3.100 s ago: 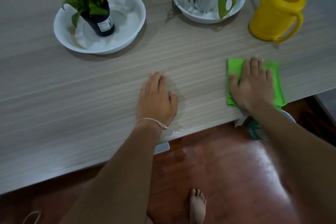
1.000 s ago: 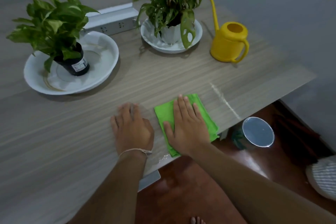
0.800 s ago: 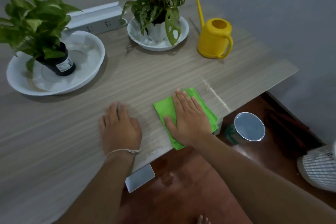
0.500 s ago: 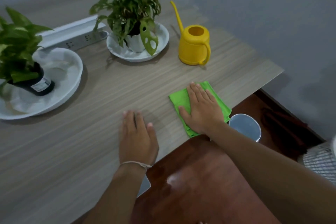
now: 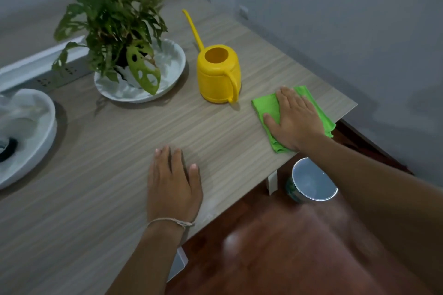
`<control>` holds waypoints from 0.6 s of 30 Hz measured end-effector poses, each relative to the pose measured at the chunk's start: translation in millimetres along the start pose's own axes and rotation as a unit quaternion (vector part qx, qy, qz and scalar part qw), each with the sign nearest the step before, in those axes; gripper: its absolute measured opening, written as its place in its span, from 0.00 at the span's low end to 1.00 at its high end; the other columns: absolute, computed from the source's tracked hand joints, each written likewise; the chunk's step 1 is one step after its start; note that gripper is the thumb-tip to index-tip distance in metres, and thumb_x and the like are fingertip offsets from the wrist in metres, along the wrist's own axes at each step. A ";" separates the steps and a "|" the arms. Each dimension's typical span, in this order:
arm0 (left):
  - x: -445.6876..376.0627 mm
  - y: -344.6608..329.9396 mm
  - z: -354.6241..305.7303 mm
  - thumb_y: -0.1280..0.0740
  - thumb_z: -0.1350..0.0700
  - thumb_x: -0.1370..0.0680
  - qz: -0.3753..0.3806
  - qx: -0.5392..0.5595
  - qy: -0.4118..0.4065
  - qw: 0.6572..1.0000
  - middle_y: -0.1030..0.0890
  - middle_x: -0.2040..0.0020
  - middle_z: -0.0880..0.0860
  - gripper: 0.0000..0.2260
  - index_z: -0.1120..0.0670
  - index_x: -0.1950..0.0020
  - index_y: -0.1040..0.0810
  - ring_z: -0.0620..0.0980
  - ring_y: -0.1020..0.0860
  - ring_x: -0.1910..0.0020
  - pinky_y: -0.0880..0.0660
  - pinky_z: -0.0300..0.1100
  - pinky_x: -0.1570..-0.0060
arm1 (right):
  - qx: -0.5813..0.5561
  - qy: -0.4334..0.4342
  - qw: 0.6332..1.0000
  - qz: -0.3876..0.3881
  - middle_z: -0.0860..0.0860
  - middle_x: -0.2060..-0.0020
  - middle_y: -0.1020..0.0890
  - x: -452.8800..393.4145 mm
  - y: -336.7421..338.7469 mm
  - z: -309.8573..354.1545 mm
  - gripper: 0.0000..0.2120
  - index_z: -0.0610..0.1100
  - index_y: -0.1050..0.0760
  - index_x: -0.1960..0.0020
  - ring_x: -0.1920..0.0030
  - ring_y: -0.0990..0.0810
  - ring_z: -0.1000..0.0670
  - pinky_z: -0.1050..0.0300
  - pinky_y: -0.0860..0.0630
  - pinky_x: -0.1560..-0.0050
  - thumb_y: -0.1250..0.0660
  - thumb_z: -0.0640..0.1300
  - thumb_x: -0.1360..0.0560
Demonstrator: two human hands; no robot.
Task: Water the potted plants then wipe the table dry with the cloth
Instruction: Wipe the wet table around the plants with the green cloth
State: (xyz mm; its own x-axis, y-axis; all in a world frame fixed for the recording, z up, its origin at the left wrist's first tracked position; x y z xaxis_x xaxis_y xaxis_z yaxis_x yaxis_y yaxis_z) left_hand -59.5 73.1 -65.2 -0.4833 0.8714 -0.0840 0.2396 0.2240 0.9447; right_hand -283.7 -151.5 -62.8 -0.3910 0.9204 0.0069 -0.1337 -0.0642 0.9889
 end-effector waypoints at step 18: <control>-1.8 -1.7 -2.2 0.43 0.44 0.21 -0.018 0.000 0.019 1.000 0.32 0.25 0.60 0.27 0.58 0.27 0.30 0.60 0.37 0.24 0.38 0.57 0.26 | 0.019 -0.039 0.999 -0.004 0.42 0.18 0.45 -27.2 -2.5 -16.2 0.45 0.38 0.48 0.18 0.18 0.50 0.44 0.44 0.52 0.19 0.61 0.67 0.25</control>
State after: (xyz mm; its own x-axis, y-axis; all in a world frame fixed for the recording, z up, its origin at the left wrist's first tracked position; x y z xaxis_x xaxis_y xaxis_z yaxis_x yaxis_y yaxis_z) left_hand -60.8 70.2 -66.0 -0.5226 0.8460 -0.1058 0.2224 0.2551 0.9410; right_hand -287.5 -182.6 -67.8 -0.3176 0.9482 0.0096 -0.1005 -0.0438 0.9940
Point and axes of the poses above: each hand's wrist, its own x-axis away from the middle knuckle, its own y-axis out of the back of the hand, z = x × y, the point moved 2 cm from there along -x, towards the middle knuckle
